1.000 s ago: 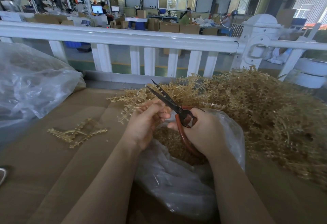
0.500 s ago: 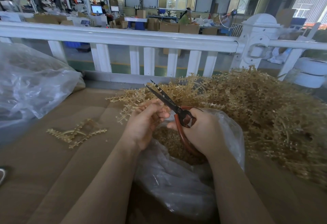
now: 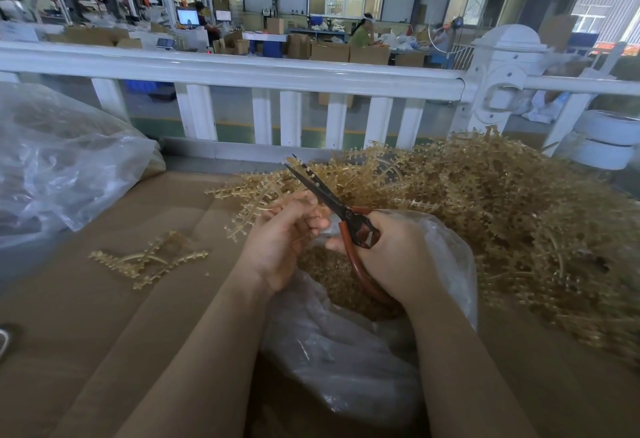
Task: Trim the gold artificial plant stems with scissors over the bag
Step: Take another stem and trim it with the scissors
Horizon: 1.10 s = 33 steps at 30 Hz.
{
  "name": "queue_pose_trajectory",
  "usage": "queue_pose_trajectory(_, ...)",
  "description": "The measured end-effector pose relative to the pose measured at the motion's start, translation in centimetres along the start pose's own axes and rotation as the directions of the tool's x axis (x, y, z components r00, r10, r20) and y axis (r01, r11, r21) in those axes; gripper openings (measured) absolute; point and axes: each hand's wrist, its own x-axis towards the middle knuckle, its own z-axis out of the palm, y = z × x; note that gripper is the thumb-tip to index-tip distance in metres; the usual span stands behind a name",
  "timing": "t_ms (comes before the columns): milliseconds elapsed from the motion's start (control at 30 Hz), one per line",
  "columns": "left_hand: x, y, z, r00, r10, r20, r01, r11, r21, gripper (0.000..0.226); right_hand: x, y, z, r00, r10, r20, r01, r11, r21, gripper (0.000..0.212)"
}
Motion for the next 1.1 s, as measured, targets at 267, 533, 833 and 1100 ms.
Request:
queue_pose_trajectory(267,0.2,-0.2,-0.2,1.000,0.002,-0.031,-0.003,1.000,-0.024,0.005,-0.1,-0.1,-0.3,0.999,0.001,0.043,0.000,0.999,-0.033,0.038)
queue_pose_trajectory(533,0.5,-0.3,0.0,0.991,-0.009,-0.131,0.005,1.000,-0.029,0.028,0.0,-0.4,-0.4,0.987,0.156,-0.031,-0.142,0.954,0.263,0.045)
queue_pose_trajectory(833,0.1,-1.2,0.8,0.996,-0.054,-0.070,0.062,0.991,0.122,0.028,0.7,-1.2,0.3,0.972,0.226,0.059,-0.227,0.852,0.471,0.006)
queue_pose_trajectory(1100,0.3,0.3,-0.3,0.960,0.159,-0.230,-0.182,0.980,-0.086,0.077,0.8,-0.7,-0.4,0.934,0.358,-0.015,-0.298,0.799,0.522,0.019)
